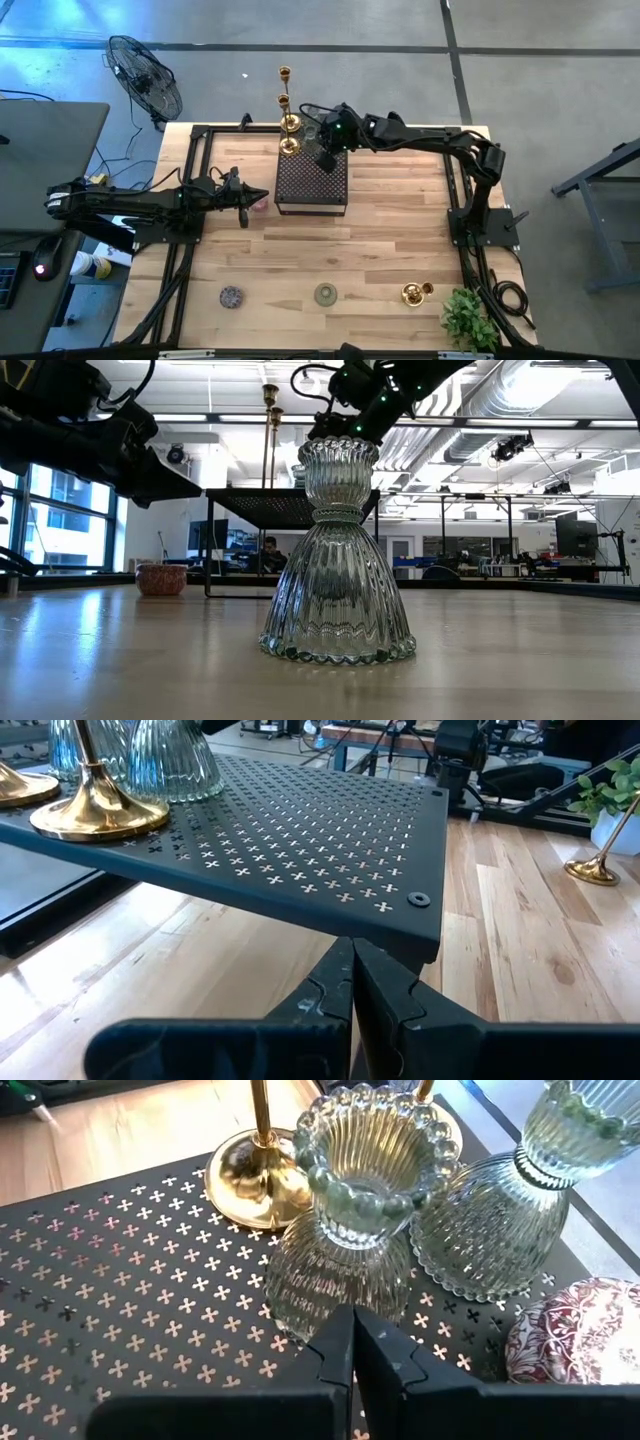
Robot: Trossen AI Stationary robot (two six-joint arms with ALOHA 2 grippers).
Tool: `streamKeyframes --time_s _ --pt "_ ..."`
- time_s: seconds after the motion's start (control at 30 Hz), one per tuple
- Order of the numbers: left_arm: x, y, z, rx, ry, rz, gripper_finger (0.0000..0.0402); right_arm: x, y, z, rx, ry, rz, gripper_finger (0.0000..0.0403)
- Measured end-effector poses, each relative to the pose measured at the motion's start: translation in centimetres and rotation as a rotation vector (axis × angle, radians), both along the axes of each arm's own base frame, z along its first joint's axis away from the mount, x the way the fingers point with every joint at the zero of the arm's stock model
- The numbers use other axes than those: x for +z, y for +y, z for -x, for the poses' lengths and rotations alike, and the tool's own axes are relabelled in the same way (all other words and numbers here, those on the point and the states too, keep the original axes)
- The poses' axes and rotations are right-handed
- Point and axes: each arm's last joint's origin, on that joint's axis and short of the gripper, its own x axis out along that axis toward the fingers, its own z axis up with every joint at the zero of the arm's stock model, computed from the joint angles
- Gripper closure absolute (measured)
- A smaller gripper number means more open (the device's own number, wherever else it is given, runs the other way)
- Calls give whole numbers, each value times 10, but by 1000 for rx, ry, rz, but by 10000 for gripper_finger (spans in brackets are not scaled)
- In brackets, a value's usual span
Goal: Pick & Place candle stick holders
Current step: Put the green candle holder on the shelf, then put the pink patterned scented candle on the shelf
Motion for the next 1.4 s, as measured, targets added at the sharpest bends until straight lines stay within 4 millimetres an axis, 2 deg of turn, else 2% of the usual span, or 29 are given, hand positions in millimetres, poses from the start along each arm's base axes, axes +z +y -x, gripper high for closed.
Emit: streamKeyframes --time_s 0.27,0.53,0.6,0.73,0.9,1.07,1.2,1.4 --pt "0 0 0 0 1 0 401 2 1 1 2 -2 0 402" --pt "-3 0 1 21 31 8 401 33 20 20 14 26 55 402" --pt "-3 1 1 33 34 7 401 29 26 20 19 31 67 402" --pt "-6 1 2 53 58 6 401 5 43 24 58 8 106 403" --pt "-11 1 3 60 109 18 401 -9 67 51 47 -156 132 403" --pt "-10 1 3 75 136 81 401 -10 89 86 64 -313 160 403" --pt "11 1 0 71 272 120 401 -11 99 113 37 -390 203 403" --pt "41 0 10 147 480 263 386 -22 105 141 28 -469 246 403"
